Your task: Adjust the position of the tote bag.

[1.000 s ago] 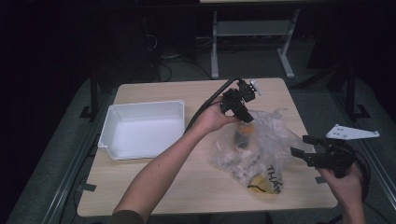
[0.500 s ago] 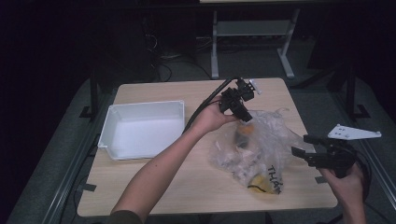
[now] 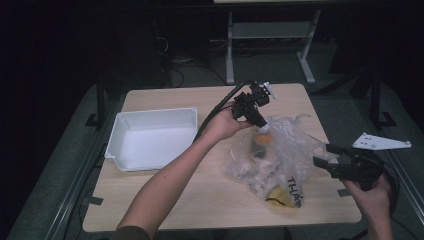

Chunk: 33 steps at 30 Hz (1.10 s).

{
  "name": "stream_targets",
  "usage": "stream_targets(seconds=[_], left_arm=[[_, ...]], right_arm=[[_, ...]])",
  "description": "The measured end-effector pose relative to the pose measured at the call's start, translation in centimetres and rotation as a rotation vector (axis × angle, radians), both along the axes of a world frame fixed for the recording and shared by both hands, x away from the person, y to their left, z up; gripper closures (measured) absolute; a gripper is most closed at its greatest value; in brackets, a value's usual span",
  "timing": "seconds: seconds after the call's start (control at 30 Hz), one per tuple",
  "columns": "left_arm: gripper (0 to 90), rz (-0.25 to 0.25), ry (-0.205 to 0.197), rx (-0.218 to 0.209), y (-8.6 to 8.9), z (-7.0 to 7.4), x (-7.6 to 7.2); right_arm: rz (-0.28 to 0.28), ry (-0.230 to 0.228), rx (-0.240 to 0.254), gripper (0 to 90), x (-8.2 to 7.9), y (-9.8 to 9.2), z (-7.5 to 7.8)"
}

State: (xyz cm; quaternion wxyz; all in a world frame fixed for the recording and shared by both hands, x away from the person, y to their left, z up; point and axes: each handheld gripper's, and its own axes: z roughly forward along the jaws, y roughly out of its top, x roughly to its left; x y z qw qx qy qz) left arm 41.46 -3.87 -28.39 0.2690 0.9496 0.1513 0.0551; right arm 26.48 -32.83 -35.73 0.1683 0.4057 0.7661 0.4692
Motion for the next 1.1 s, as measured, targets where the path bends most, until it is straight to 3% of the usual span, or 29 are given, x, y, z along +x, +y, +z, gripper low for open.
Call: stream_targets(seconds=[0.2,0.37,1.1], left_arm=[[88.8,-0.01,0.006,0.025,0.4,-0.1,-0.1],[89.2,-0.005,0.007,0.028,0.8,-0.3,-0.3],[89.7,0.035,0.021,0.141,3.6,-3.6,0.0]], right_arm=[[-0.009,-0.009,0.004,27.3,-0.2,-0.2,0.2],[-0.012,-0.018,0.009,27.3,-0.4,-0.4,0.4],[-0.013,-0.026,0.015,27.3,-0.5,-0.5,0.6]])
